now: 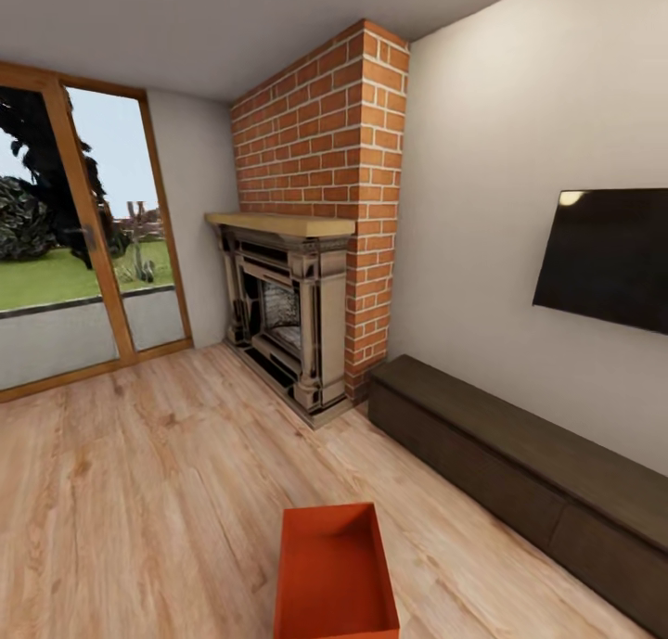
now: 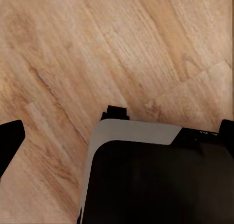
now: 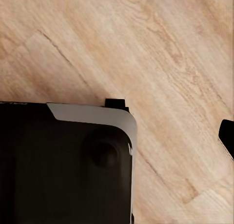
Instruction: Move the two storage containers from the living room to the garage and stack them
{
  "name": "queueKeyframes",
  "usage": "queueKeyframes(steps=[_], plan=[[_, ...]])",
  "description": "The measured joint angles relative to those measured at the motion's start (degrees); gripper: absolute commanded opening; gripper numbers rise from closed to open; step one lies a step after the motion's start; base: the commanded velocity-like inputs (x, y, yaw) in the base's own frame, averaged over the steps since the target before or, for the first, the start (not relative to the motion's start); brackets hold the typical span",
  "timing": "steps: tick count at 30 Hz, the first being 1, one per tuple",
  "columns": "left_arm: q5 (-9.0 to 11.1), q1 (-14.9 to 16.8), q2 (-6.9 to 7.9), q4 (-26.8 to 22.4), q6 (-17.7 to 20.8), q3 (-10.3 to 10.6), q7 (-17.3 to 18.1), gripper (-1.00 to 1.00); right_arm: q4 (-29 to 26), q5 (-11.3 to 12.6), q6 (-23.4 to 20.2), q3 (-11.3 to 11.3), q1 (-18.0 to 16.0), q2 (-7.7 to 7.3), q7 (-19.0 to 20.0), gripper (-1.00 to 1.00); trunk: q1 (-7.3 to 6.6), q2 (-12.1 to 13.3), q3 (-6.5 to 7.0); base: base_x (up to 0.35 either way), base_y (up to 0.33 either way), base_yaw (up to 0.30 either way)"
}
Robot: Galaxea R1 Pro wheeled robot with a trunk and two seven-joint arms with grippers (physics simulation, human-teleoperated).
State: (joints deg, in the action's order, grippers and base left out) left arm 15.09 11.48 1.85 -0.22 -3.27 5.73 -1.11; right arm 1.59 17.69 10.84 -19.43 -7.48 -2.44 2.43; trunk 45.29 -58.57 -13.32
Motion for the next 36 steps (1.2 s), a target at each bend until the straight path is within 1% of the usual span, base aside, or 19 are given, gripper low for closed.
queueKeyframes(steps=[15, 27, 36], plan=[[0.00, 0.00, 0.00, 0.00, -0.07, -0.01, 0.00, 1.00, 0.00, 0.04, 0.08, 0.16, 0.00, -0.12, -0.04, 1.00, 0.01, 0.00, 0.00, 0.311, 0.000, 0.000], [0.00, 0.00, -0.07, -0.07, -0.09, -0.06, -0.04, 1.00, 0.00, 0.01, 0.00, 0.16, 0.00, 0.03, -0.04, 1.00, 0.04, 0.00, 0.00, 0.027, -0.007, 0.000], [0.00, 0.00, 0.08, -0.08, -0.08, -0.07, -0.08, 1.00, 0.00, 0.00, 0.13, 0.18, 0.00, 0.05, -0.04, 1.00, 0.04, 0.00, 0.00, 0.000, -0.190, 0.000]])
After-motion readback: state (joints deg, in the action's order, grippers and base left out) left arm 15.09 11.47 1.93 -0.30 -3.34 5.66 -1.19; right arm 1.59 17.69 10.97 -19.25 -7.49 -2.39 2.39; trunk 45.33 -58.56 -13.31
